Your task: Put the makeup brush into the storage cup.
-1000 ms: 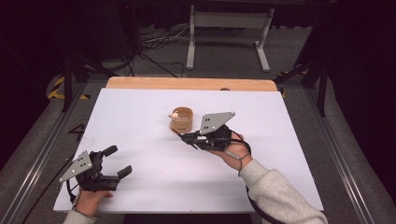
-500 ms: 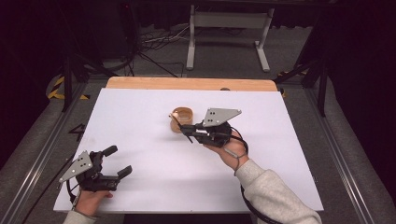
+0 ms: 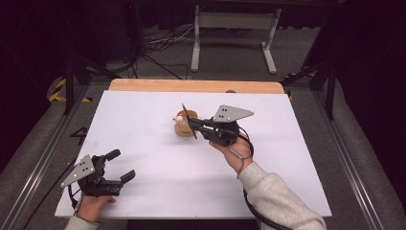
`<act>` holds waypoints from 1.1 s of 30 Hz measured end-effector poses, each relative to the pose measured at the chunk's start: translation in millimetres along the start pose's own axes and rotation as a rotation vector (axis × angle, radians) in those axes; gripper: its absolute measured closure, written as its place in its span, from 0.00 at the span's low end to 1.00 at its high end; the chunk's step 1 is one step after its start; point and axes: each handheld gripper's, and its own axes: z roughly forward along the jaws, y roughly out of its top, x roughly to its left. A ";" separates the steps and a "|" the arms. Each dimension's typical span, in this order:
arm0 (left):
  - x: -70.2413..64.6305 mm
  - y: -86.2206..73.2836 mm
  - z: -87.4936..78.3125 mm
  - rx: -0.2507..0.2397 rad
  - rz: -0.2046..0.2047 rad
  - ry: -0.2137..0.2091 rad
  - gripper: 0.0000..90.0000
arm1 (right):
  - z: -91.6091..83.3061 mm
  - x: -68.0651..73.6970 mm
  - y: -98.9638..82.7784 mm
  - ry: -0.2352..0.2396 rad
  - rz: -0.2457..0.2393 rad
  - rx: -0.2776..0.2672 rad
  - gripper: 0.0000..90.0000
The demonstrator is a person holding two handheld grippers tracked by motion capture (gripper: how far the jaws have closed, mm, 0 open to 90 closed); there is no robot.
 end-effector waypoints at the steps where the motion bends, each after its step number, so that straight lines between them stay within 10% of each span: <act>1: 0.0 0.0 0.1 0.001 0.000 0.000 0.03 | 0.2 -0.7 0.1 -0.003 0.003 -0.005 0.93; 33: 0.3 0.7 -0.7 -0.003 0.005 0.002 0.03 | 30.6 -32.3 1.2 -0.127 0.080 -0.042 0.93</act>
